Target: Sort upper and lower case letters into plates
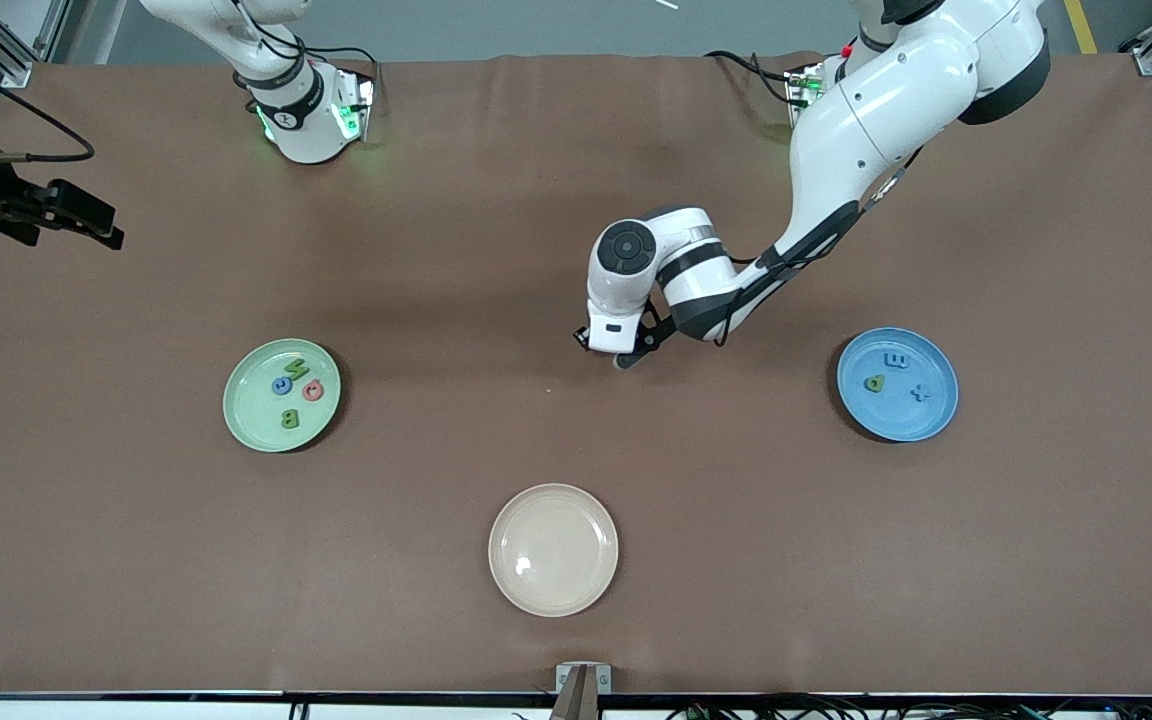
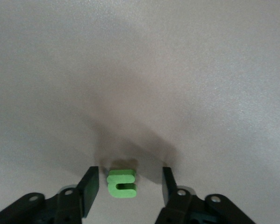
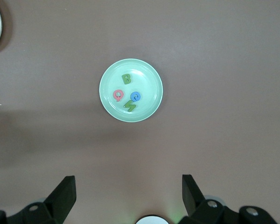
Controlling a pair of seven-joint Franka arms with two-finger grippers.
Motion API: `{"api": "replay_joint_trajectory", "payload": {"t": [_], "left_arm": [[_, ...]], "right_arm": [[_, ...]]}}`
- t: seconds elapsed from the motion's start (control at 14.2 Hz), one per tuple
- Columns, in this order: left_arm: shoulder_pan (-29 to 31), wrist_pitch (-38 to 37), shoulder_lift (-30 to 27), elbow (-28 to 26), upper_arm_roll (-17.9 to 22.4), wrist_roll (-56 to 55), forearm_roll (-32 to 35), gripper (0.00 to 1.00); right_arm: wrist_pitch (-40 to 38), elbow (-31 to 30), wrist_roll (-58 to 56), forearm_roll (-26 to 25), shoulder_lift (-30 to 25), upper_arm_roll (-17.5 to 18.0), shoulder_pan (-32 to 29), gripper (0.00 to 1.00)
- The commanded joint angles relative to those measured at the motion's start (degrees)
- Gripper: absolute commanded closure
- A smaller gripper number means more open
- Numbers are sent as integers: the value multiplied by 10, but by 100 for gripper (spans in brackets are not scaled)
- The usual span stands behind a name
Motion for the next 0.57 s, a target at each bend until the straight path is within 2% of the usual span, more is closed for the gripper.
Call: {"api": "replay_joint_trajectory", "payload": {"t": [0.0,0.28,0.49], "left_arm": [[-7,8,4,6,6,-5,-10,46],[-7,8,4,6,6,-4,-10,64],[-7,8,5,5,6,-4,-8,74]], "right_arm": [[12,-27,-1,11,-27,4,-11,0],[17,-37,-3,6,-30,9,-10,0],[25,-44,-3,6,-32,9,-11,0]]}}
